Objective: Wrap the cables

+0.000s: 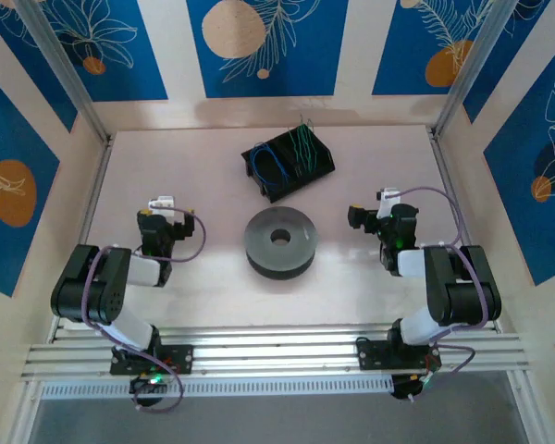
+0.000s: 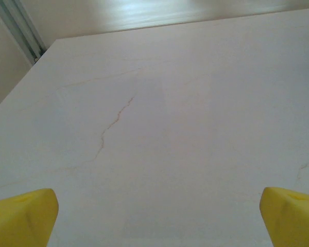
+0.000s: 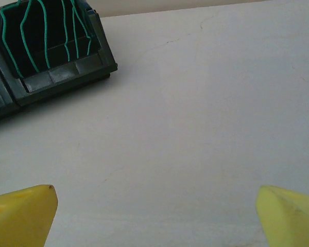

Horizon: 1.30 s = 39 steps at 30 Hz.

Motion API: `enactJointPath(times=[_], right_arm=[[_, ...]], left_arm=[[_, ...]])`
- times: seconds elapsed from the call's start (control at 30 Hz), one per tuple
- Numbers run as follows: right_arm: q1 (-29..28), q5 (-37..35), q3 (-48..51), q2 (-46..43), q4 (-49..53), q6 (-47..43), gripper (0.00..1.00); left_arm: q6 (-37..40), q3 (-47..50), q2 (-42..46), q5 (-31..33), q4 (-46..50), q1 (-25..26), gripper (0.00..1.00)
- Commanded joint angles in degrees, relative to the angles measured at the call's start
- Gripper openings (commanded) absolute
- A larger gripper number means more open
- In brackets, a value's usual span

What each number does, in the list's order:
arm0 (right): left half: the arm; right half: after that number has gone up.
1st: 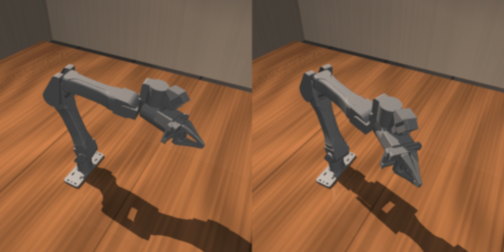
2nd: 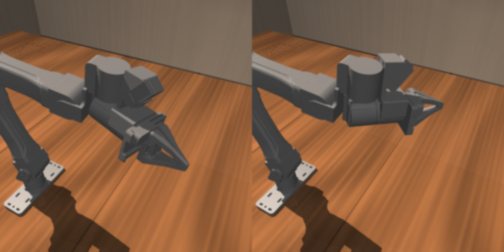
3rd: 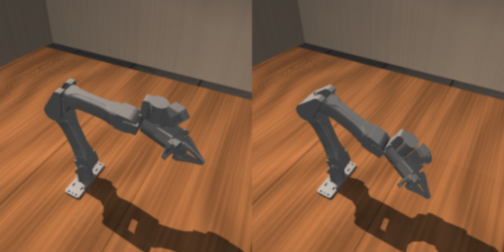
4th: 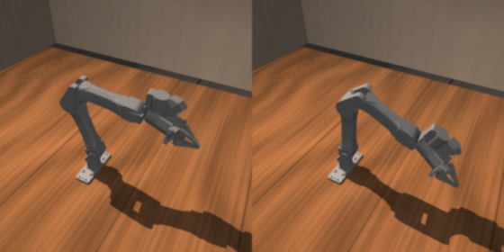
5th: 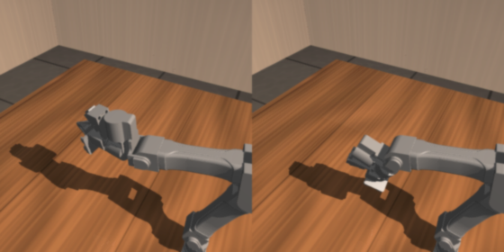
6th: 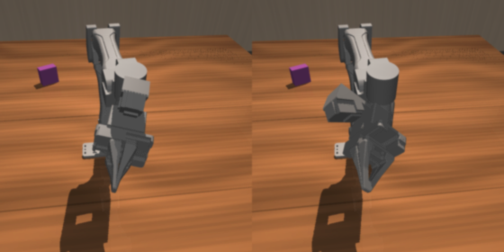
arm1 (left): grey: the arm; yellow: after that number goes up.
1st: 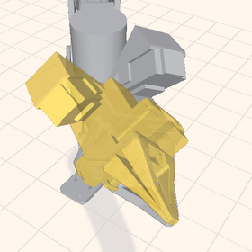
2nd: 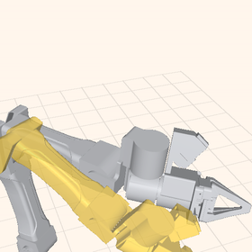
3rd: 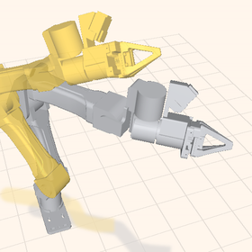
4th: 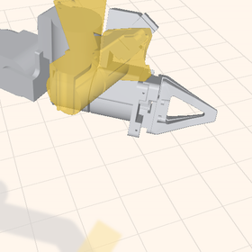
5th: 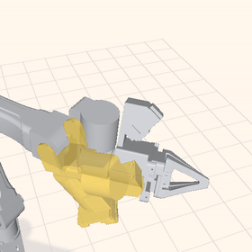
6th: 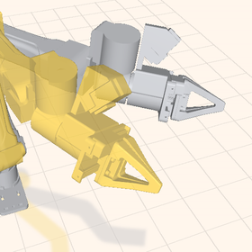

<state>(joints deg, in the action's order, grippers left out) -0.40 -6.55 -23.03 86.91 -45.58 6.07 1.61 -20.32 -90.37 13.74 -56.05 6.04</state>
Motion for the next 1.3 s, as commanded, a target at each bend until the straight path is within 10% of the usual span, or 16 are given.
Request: enactJointPath(times=[0.0,0.97,1.27], right_arm=[[0.23,1.01,-0.98,0.27,-0.23,-0.35,0.99],[0.15,2.74,-0.63,0.19,-0.7,-1.19,0.99],[-5.4,-3.09,0.18,-15.99,14.03,-1.42,0.99]], left_arm=[[0.06,-0.07,0.55,0.06,-0.2,-0.18,1.0],[0.32,0.76,1.09,-0.05,-1.15,-0.15,1.0],[-3.19,6.16,24.54,2.99,10.68,1.41,1.0]])
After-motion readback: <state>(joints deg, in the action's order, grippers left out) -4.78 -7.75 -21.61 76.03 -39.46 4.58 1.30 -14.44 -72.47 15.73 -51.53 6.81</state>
